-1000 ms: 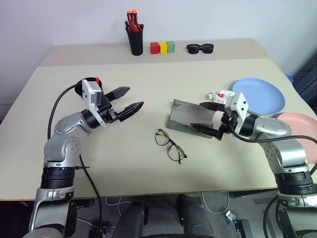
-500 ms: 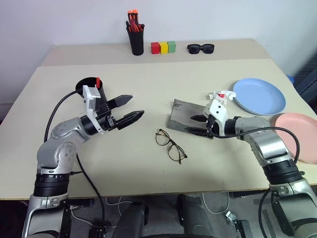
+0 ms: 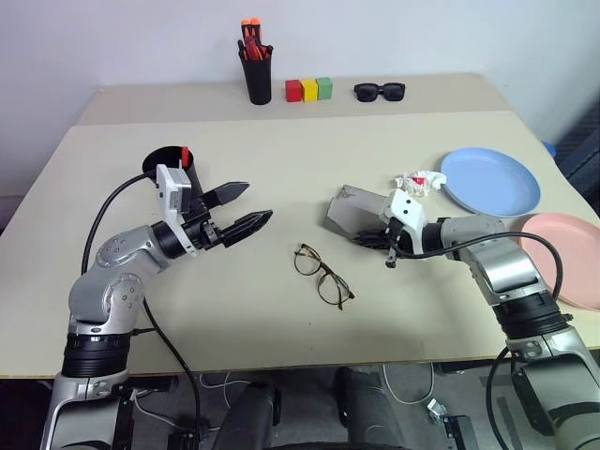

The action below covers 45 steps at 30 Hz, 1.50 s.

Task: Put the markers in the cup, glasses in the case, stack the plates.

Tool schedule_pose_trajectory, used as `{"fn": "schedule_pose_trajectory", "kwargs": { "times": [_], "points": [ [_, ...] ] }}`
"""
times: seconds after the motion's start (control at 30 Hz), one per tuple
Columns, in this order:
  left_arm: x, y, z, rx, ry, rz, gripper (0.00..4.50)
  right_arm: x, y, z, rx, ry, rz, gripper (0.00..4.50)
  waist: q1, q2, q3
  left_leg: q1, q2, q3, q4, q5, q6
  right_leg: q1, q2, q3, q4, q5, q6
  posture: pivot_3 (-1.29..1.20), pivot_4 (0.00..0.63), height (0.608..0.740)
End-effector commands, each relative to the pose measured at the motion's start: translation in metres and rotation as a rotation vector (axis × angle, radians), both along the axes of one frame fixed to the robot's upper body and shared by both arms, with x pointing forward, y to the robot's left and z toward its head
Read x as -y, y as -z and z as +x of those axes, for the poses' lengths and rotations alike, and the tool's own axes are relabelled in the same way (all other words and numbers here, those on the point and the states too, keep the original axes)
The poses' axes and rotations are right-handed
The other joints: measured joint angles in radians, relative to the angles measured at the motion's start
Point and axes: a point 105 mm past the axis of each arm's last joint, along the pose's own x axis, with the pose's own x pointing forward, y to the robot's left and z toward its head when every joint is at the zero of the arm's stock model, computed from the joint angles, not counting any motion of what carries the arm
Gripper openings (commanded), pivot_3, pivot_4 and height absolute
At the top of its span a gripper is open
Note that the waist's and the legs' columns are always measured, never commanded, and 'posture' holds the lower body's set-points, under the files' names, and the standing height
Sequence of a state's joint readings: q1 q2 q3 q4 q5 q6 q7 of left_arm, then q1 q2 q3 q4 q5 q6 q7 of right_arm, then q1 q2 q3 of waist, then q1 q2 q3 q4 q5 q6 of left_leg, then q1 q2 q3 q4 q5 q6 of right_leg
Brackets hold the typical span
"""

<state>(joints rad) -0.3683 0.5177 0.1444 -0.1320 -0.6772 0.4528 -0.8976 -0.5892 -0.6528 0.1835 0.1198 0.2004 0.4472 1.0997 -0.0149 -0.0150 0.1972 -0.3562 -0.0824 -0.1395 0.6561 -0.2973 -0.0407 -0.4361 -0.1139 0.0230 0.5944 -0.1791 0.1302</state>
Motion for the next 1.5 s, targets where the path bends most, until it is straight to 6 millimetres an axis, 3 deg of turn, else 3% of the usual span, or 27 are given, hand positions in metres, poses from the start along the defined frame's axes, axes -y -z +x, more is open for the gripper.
{"fn": "schedule_pose_trajectory", "kwargs": {
  "times": [0.03, 0.2, 0.33, 0.6, 0.83, 0.97, 1.07, 1.3, 1.5],
  "points": [
    [0.003, -0.014, -0.002, 0.055, 0.013, -0.001, 4.5, -0.008, -0.023, -0.005, 0.098, -0.126, -0.022, 0.02, 0.001, 0.0, 0.0, 0.0, 0.0, 0.0, 0.0, 0.0, 0.0, 0.0, 0.0, 0.0, 0.0, 0.0, 0.0, 0.0, 0.15, 0.74],
    [0.004, -0.015, -0.001, 0.057, 0.019, 0.003, 4.5, -0.014, -0.023, -0.013, 0.105, -0.285, -0.081, 0.02, 0.0, 0.0, 0.0, 0.0, 0.0, 0.0, 0.0, 0.0, 0.0, 0.0, 0.0, 0.0, 0.0, 0.0, 0.0, 0.0, 0.15, 0.74],
    [0.006, -0.016, -0.001, 0.057, 0.022, -0.001, 4.5, -0.018, -0.014, -0.001, 0.159, -0.35, -0.193, 0.02, -0.002, 0.0, 0.0, 0.0, 0.0, 0.0, 0.0, 0.0, 0.0, 0.0, 0.0, 0.0, 0.0, 0.0, 0.0, 0.0, 0.15, 0.74],
    [0.005, -0.015, -0.003, 0.053, 0.011, -0.002, 4.5, -0.02, -0.006, 0.013, 0.203, -0.421, -0.237, 0.02, -0.001, 0.0, 0.0, -0.001, 0.0, 0.0, -0.001, 0.002, -0.004, -0.002, 0.0, 0.0, 0.0, 0.0, 0.0, 0.0, 0.15, 0.74],
    [0.008, -0.014, -0.002, 0.051, 0.01, -0.006, 4.5, -0.026, -0.019, 0.013, 0.246, -0.458, -0.142, 0.02, -0.004, 0.0, 0.0, 0.0, 0.0, 0.0, -0.002, 0.002, -0.004, -0.002, 0.0, 0.0, 0.0, 0.0, 0.0, 0.0, 0.15, 0.74],
    [0.008, -0.014, -0.002, 0.053, 0.011, -0.006, 4.5, -0.026, -0.022, 0.013, 0.177, -0.436, -0.077, 0.02, -0.003, 0.0, 0.0, -0.001, 0.0, 0.0, -0.003, 0.002, -0.004, -0.003, 0.0, 0.0, 0.0, 0.0, 0.0, 0.0, 0.15, 0.74],
    [0.007, -0.014, -0.002, 0.051, 0.012, -0.001, 4.5, -0.022, -0.022, 0.014, 0.197, -0.432, -0.098, 0.84, -0.002, 0.0, 0.0, -0.001, 0.0, 0.0, -0.003, 0.002, -0.004, -0.003, 0.0, 0.0, 0.0, 0.0, 0.0, 0.0, 0.15, 0.74],
    [0.008, -0.014, -0.001, 0.05, 0.015, 0.003, 4.5, -0.024, -0.028, 0.015, 0.259, -0.426, -0.079, 4.33, -0.003, 0.0, 0.0, -0.001, 0.0, 0.0, -0.003, 0.002, -0.004, -0.003, 0.0, 0.0, 0.0, 0.0, 0.0, 0.0, 0.15, 0.74],
    [0.007, -0.016, -0.007, 0.048, 0.038, 0.018, 4.5, -0.026, -0.078, 0.029, 0.382, -0.28, 0.159, 4.47, -0.003, 0.0, 0.0, -0.001, 0.0, 0.0, -0.003, 0.002, -0.004, -0.003, 0.0, 0.0, 0.0, 0.0, 0.0, 0.0, 0.15, 0.74]
  ]
}}
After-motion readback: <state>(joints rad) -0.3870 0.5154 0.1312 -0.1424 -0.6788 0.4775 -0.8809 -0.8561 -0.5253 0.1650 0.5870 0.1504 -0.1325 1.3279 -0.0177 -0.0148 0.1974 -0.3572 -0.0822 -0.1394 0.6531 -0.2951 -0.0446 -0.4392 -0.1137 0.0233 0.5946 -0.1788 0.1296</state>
